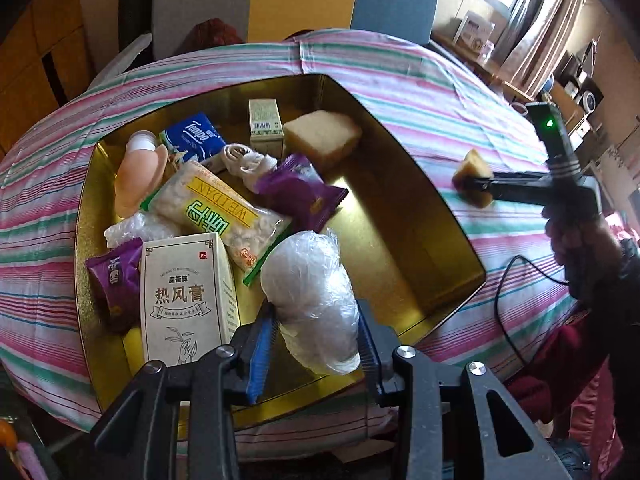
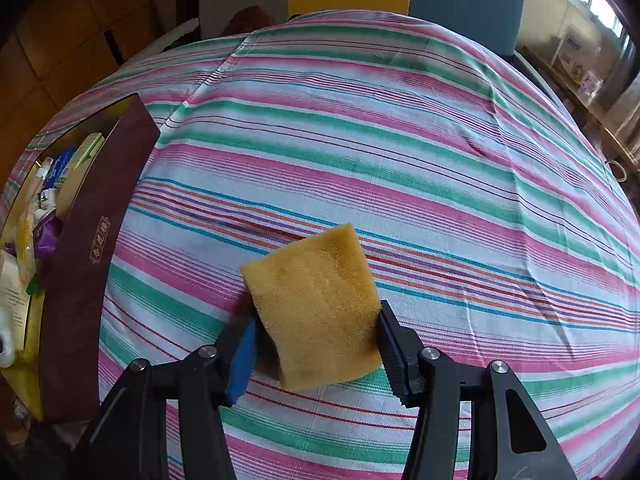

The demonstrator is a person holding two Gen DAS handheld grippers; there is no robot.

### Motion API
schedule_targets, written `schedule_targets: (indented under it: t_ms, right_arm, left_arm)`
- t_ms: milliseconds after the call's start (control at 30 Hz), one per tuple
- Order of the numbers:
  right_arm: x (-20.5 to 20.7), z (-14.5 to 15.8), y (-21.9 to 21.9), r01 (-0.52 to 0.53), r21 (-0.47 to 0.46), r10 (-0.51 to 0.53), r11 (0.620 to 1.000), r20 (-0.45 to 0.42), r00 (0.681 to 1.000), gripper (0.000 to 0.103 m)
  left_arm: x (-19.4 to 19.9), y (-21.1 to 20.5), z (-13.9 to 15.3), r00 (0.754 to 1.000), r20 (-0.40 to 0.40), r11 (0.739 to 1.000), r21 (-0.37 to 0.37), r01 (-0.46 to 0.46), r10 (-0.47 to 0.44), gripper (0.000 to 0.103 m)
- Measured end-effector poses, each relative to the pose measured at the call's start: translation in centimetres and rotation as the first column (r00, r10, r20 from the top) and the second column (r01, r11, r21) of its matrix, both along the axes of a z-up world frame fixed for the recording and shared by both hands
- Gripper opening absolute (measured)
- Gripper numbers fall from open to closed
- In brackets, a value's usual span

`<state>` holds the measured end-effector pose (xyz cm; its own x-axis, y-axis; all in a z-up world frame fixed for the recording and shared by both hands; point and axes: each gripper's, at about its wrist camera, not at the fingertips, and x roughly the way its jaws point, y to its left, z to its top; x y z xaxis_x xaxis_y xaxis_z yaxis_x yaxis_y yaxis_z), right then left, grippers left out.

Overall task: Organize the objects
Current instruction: 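Carry the bundle into the gold tray with left while right lifts the sponge, then lower the bundle and sponge into the tray and open both grippers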

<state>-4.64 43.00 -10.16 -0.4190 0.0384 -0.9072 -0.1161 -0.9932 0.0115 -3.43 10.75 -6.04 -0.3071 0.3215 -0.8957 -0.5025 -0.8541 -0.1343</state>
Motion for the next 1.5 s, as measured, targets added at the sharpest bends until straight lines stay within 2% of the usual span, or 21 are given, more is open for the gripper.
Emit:
schedule_targets:
  t_ms: [233, 400, 533, 633, 767, 1500]
  right_arm:
    - [-0.1, 0.0, 0.0, -0.001, 0.000, 0.001, 1.000, 0.001, 1.000, 0.055]
    - [-0.1, 0.0, 0.0, -0.003, 0.002, 0.003, 1.000, 0.001, 1.000, 0.055]
    - [-0.1, 0.0, 0.0, -0.003, 0.002, 0.003, 1.000, 0.000, 1.000, 0.055]
    - [-0.1, 0.0, 0.0, -0.003, 0.003, 0.003, 1.000, 0.000, 1.000, 0.055]
    - [-0.1, -0.1, -0.1, -0.006, 0.010, 0.006, 1.000, -0.003, 1.000, 0.055]
    - [0.1, -0.4, -1.6, 0.034, 0.081, -0.033, 0.996, -0.014, 0.999, 0.055]
  left_arm:
    - [-0.3, 0.3, -0.6, 1.000, 0.002, 0.999, -0.043, -0.007, 0.007, 0.047]
    - [0.0, 0.0, -0.2, 1.000, -0.022, 0.999, -0.042, -0.014, 0.013, 0.047]
    - [0.5, -0.1, 1.3, 0.993, -0.110, 0.998, -0.054, -0.040, 0.034, 0.047]
    - [1.1, -0.7, 2.8, 0.980, -0.188, 0.996, -0.043, -0.077, 0.068, 0.047]
    - [1.3, -1.1, 4.1, 0.968, -0.235, 0.995, -0.030, -0.099, 0.089, 0.047]
    - [2.1, -3.7, 5.1, 0.952, -0.263, 0.988, 0.049, -0.147, 0.154, 0.047]
